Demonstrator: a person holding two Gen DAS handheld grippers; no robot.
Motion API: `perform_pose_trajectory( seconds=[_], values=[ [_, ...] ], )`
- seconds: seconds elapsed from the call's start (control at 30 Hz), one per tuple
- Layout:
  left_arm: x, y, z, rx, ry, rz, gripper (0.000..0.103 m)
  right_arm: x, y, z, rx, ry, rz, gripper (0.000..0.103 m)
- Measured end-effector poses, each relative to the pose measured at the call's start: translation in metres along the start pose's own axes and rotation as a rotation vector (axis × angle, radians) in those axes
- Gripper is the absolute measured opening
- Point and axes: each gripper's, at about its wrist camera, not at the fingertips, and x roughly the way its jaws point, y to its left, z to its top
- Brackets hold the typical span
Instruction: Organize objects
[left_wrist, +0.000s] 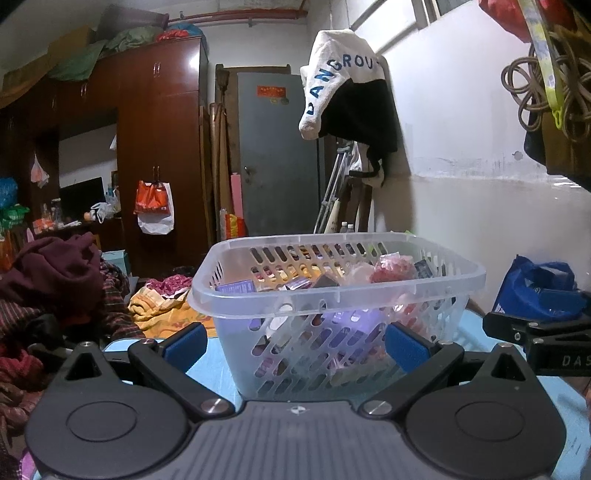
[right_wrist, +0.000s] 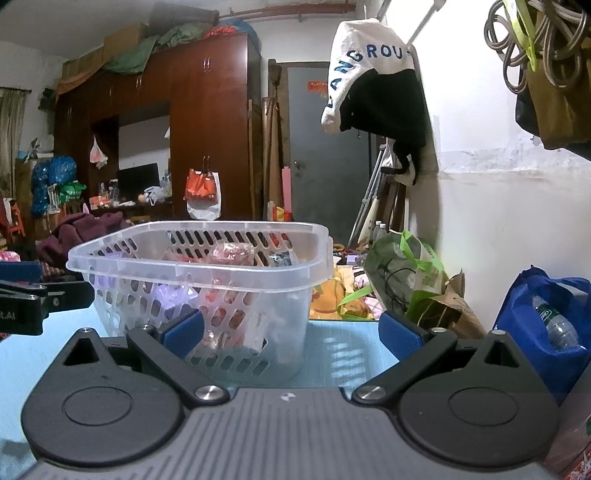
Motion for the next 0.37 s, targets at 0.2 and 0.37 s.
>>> perform_pose_trajectory(
  seconds=[0.2,0.37],
  values=[
    [-0.0001,-0.0005,-0.0012,-0.002,0.004,-0.005,0.103,-0.0002,-0.0015,-0.0027,0.001,0.004,0.002,0.103],
    [-0.0003,-0.0001,-0.0029,-0.004,0.004,-0.015,0.103,-0.0004,-0.0017,-0.0032,0.0,0.005,0.004,0.103]
  ],
)
